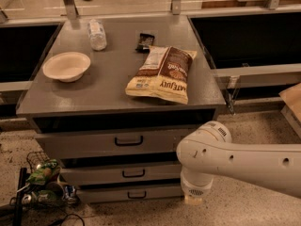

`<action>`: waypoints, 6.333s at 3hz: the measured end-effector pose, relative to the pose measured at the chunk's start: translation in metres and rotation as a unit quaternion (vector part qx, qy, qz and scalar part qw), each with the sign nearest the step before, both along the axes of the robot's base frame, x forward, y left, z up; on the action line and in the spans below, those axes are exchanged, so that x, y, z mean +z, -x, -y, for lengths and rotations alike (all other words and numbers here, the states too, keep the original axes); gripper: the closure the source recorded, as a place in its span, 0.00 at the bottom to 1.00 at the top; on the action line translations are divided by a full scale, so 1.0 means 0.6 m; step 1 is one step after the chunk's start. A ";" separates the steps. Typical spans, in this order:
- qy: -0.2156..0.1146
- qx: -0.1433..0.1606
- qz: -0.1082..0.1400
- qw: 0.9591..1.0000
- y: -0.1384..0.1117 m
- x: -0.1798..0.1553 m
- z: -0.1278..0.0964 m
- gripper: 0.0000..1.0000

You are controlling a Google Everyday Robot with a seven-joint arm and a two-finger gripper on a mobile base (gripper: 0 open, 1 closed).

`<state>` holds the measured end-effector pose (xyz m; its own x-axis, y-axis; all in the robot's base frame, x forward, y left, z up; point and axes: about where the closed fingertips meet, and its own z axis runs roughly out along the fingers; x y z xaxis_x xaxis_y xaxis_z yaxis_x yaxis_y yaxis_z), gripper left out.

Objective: Open middle drawer

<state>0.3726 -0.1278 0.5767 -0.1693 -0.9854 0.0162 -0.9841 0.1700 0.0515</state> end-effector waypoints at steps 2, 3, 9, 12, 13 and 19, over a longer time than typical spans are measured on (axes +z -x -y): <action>-0.080 -0.049 0.057 0.994 -0.038 0.007 -0.024 1.00; -0.106 -0.064 0.079 0.989 -0.070 0.017 -0.041 1.00; -0.108 -0.065 0.082 0.989 -0.074 0.019 -0.043 0.00; -0.118 -0.088 0.097 0.984 -0.118 -0.052 -0.058 0.00; -0.130 -0.088 0.094 0.983 -0.110 -0.046 -0.051 0.00; -0.146 -0.099 0.020 0.984 -0.083 -0.185 -0.068 0.00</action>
Offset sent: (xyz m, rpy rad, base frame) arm 0.0428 0.0252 0.0139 0.2431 -0.1967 -0.1503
